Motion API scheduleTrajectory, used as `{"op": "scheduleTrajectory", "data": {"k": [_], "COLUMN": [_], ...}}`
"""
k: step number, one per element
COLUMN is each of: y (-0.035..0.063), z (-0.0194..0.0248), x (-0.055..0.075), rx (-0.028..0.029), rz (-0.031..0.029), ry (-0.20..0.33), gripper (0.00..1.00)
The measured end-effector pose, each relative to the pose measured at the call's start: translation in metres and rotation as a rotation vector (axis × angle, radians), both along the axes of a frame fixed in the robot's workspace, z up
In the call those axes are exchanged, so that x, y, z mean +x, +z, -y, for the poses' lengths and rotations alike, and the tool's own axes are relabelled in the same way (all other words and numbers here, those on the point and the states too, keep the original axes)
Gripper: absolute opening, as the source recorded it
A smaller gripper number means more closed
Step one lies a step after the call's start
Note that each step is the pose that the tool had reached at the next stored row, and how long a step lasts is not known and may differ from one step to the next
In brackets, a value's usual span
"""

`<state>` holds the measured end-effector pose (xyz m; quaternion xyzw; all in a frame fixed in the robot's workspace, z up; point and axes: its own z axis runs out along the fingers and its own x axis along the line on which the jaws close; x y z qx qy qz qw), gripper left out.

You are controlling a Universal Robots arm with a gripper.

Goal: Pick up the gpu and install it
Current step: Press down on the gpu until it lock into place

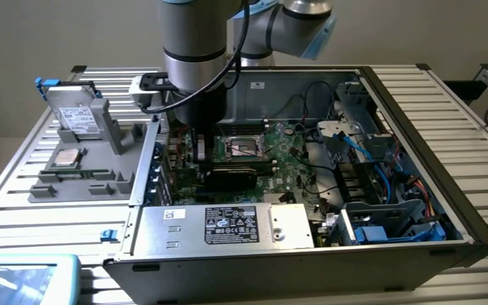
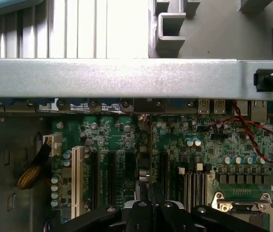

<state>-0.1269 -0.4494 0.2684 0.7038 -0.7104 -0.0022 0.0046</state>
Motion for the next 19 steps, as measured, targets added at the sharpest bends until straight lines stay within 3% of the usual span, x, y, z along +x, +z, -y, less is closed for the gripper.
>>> {"op": "scheduleTrajectory", "data": {"k": [4, 6, 9, 12, 14, 19], "y": [0.0133, 0.0141, 0.0141, 0.0127, 0.0103, 0.0052], "z": [0.0003, 0.0006, 0.0014, 0.0066, 0.0081, 0.0082], "x": [0.007, 0.015, 0.026, 0.027, 0.027, 0.027], "rx": [-0.0016, -0.0017, -0.0017, 0.0009, 0.0052, 0.0236], "rz": [-0.0068, -0.0115, -0.0138, -0.0148, -0.0146, -0.0148], "ry": [0.0, 0.0, 0.0, 0.0, 0.0, 0.0], "gripper": [0.12, 0.12, 0.12, 0.12, 0.12, 0.12]}}
